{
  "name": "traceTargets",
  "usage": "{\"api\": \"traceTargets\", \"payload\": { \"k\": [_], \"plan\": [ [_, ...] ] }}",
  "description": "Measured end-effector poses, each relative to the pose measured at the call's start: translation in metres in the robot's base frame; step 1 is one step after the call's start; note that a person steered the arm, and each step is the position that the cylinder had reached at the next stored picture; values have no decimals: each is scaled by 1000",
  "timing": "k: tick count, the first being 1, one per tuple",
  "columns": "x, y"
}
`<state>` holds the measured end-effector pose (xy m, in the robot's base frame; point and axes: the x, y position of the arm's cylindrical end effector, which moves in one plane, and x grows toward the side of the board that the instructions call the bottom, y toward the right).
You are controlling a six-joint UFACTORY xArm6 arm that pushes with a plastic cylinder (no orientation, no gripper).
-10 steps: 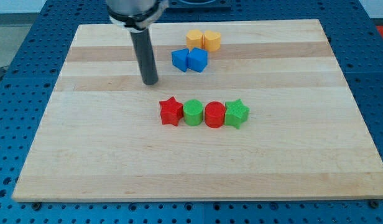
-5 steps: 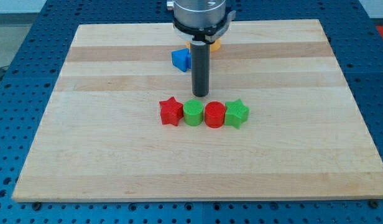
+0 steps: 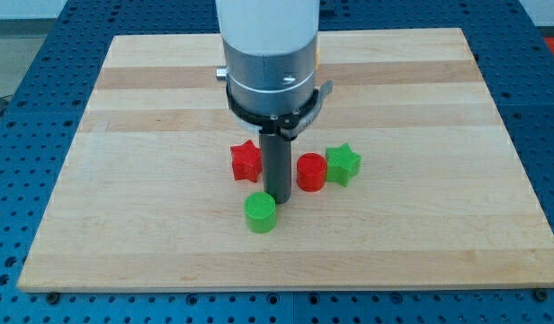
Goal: Place a green circle to the bottom left corner of the board
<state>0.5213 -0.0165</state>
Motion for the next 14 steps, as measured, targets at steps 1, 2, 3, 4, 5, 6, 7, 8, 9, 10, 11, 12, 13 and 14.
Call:
{"api": "traceTargets", "payload": {
  "k": [1,2,3,4,5,6,7,8,9,10,11,12,13,14],
  "plan": [
    [6,22],
    [14,41],
    [21,37],
    [27,12],
    [32,-11],
    [35,-33],
    [39,-54],
    [43,-75],
    [46,-94],
    [49,-113],
    [49,-120],
    [49,-94],
    [45,-70],
    [42,-76]
  ]
}}
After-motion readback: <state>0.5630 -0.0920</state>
